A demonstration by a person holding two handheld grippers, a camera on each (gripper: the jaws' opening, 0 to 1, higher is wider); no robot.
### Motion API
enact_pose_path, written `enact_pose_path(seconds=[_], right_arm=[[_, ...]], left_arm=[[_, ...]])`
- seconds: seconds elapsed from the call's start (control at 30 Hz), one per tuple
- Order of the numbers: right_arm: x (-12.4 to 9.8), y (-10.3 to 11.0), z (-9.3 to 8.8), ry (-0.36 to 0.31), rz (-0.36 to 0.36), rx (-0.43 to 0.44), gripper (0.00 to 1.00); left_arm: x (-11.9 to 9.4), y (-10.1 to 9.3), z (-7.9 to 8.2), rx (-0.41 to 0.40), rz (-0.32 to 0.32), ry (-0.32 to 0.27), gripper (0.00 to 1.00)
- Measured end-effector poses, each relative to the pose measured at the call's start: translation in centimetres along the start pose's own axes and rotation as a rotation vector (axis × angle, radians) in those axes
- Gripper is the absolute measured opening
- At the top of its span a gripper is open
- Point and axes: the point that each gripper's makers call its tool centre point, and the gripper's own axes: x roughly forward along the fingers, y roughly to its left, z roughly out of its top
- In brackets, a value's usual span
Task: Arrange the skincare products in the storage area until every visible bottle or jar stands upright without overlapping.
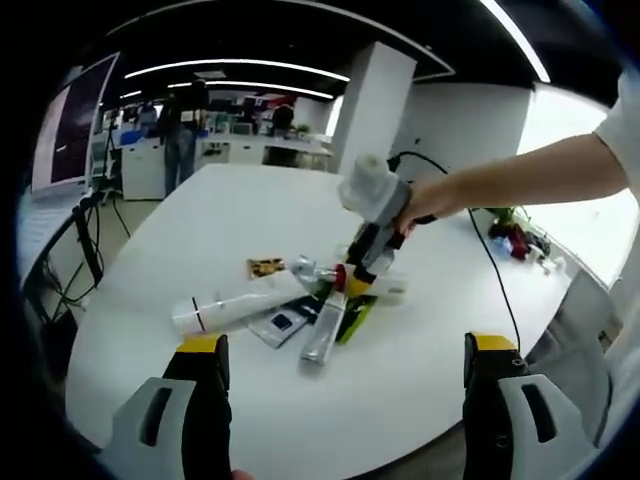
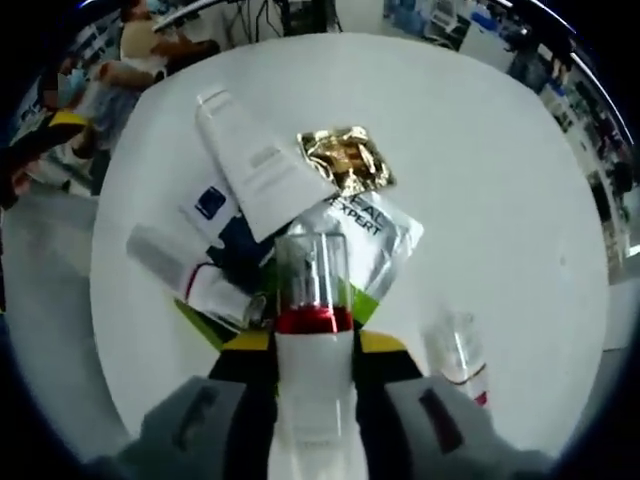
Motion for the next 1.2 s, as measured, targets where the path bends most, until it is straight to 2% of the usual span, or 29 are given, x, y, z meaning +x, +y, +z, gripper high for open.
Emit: enact_pose_path(seconds=[0.17,0.63,0.77,1.03,1.2], right_arm=[[-0.8,-0.2,-0.2,-0.046,-0.028,0.023,0.28],[-5.2,-1.4,-1.0,-0.215,-0.128,0.157,0.28],[-6.8,-1.6,-1.1,-0.309,-0.183,0.209,0.28],[-9.8,-1.7,-3.3,-0.447,-0.289,0.339,0.28],[-10.9,-1.6,-4.5,-0.508,-0.327,0.408,0.28]], left_arm=[[-0.2,-0.2,0.2,0.015,0.000,0.000,0.96],[-0.1,-1.8,1.1,0.052,-0.030,-0.016,0.96],[-0.1,-2.0,1.4,0.067,-0.036,-0.024,0.96],[-0.7,-2.4,1.8,0.093,-0.035,-0.029,0.95],[-0.3,-3.6,2.0,0.119,-0.057,-0.027,0.95]])
